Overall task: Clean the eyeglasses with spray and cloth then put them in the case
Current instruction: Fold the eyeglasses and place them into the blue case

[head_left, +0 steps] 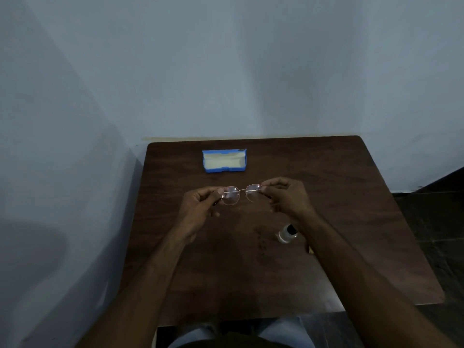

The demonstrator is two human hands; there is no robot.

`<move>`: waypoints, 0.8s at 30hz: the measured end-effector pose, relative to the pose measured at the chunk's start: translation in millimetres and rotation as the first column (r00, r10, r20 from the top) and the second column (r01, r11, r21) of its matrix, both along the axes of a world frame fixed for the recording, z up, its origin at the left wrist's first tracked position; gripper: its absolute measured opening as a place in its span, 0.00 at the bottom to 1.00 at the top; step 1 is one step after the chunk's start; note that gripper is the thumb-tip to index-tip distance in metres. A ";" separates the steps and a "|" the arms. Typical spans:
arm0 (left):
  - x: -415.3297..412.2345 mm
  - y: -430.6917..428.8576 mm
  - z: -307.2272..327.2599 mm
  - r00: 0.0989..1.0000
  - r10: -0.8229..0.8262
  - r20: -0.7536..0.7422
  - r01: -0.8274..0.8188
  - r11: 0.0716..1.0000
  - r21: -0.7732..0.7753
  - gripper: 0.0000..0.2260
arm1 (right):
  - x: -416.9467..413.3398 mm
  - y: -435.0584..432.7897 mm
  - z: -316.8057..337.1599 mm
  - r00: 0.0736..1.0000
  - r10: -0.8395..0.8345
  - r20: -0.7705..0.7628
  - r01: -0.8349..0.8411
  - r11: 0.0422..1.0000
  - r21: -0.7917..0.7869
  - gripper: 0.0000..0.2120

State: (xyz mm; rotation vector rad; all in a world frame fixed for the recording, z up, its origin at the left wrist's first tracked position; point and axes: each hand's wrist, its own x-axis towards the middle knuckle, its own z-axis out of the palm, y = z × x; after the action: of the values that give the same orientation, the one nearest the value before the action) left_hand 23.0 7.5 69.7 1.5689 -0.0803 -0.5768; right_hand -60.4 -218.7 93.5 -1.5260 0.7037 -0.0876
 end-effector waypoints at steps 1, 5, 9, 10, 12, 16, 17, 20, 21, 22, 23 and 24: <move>3.8 -0.9 -6.7 1.000 0.021 -0.021 -0.021 1.000 -0.005 0.08 | 4.5 -1.8 -6.2 1.000 0.006 -0.022 -0.007 0.998 -0.057 0.04; 18.5 -6.4 -29.0 0.995 0.065 -0.080 -0.066 0.998 -0.013 0.07 | 23.8 -6.7 -26.9 0.998 0.064 0.006 -0.062 0.985 -0.158 0.05; 36.4 -16.2 -45.4 0.988 0.145 -0.060 -0.145 0.989 0.010 0.08 | 49.5 -11.8 -50.1 0.997 0.060 0.038 -0.054 0.989 -0.139 0.05; 41.2 -18.6 -48.1 0.983 0.174 -0.051 -0.174 0.985 0.014 0.08 | 56.4 -13.3 -56.7 0.997 0.058 0.050 -0.050 0.987 -0.150 0.04; 54.1 -23.6 -55.2 0.974 0.222 -0.042 -0.221 0.975 0.012 0.09 | 72.9 -16.5 -67.3 0.996 0.061 0.065 -0.049 0.983 -0.174 0.03; 82.1 -29.1 -71.2 0.972 0.236 0.012 -0.236 0.970 0.063 0.09 | 105.5 -20.1 -83.1 0.992 0.057 0.112 -0.037 0.984 -0.173 0.04; 88.5 -30.0 -75.5 0.971 0.236 0.034 -0.238 0.968 0.084 0.09 | 113.0 -20.8 -87.2 0.992 0.047 0.119 -0.027 0.986 -0.165 0.04; 106.5 -31.5 -88.4 0.967 0.231 0.111 -0.246 0.958 0.149 0.09 | 133.1 -22.5 -100.7 0.991 0.025 0.128 -0.007 0.990 -0.141 0.05; 112.7 -31.4 -93.6 0.964 0.225 0.140 -0.247 0.955 0.165 0.09 | 140.1 -23.0 -106.4 0.992 0.023 0.128 -0.006 0.991 -0.133 0.04; 118.5 -31.5 -98.5 0.962 0.218 0.166 -0.246 0.953 0.177 0.08 | 146.5 -23.4 -112.4 0.992 0.019 0.127 -0.002 0.991 -0.131 0.03; 124.1 -31.7 -103.6 0.959 0.211 0.187 -0.247 0.950 0.192 0.09 | 152.5 -23.7 -118.5 0.992 0.016 0.124 0.001 0.991 -0.133 0.02; 129.3 -32.2 -108.2 0.958 0.202 0.204 -0.245 0.946 0.212 0.09 | 158.1 -23.8 -124.0 0.993 0.013 0.119 0.004 0.990 -0.141 0.01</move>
State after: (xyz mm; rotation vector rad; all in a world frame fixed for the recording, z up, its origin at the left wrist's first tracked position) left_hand 152.3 -24.7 -38.5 1.8304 0.0331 -0.2706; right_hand 97.7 -242.5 -30.4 -1.6430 0.6085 -0.2287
